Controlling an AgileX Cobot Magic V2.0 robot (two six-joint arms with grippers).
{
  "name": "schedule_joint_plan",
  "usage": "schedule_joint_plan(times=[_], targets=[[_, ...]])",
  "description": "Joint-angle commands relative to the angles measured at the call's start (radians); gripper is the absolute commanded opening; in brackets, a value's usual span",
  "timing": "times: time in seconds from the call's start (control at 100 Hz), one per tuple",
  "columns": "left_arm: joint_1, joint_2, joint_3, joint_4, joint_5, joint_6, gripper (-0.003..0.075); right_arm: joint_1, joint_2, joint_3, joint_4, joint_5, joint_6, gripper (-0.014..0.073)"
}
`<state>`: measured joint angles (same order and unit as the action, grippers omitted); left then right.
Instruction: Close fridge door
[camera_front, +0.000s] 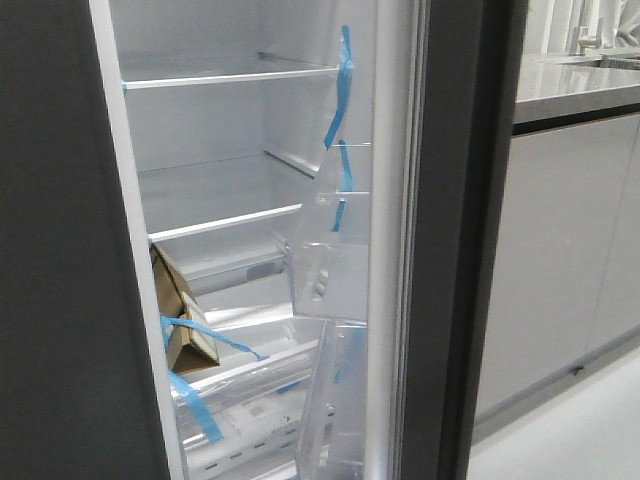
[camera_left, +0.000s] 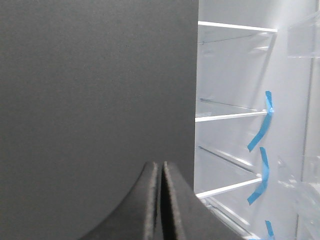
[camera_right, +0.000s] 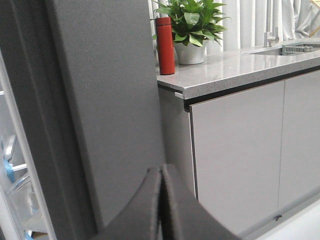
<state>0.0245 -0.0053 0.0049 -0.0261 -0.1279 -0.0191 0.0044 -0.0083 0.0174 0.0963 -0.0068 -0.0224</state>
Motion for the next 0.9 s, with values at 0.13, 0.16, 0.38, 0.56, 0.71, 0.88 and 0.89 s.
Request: schedule_joint_plan(times=[0.13, 0.16, 0.38, 0.56, 0.71, 0.88, 0.89], targets=[[-0.002, -0.011, 0.035, -0.004, -0.072, -0.004, -0.002, 0.002, -0.023, 0.019, -0.001, -0.077, -0.009, -0.0046], [-0.002, -0.011, 0.035, -0.004, -0.072, -0.004, -0.002, 0.002, -0.023, 0.019, -0.001, -0.077, -0.009, -0.0046], [-0.002, -0.011, 0.035, -0.004, -0.072, -0.004, -0.002, 0.002, -0.023, 0.019, -0.001, -0.077, -0.009, -0.0046], [-0.002, -0.011, 0.035, -0.004, -0.072, -0.004, -0.002, 0.002, -0.023, 0.019, -0.001, -0.077, -0.009, -0.0046], [-0.002, -0.011, 0.035, -0.004, -0.072, -0.004, -0.002, 0.002, -0.023, 0.019, -0.001, -0.077, -0.009, -0.0046], [-0.002, -0.011, 0.035, -0.004, -0.072, -0.004, -0.002, 0.002, -0.023, 0.019, -0.001, -0.077, -0.009, -0.0046], [-0.002, -0.011, 0.035, -0.004, -0.072, -0.004, -0.002, 0.002, -0.023, 0.019, -0.001, -0.077, -0.009, -0.0046]])
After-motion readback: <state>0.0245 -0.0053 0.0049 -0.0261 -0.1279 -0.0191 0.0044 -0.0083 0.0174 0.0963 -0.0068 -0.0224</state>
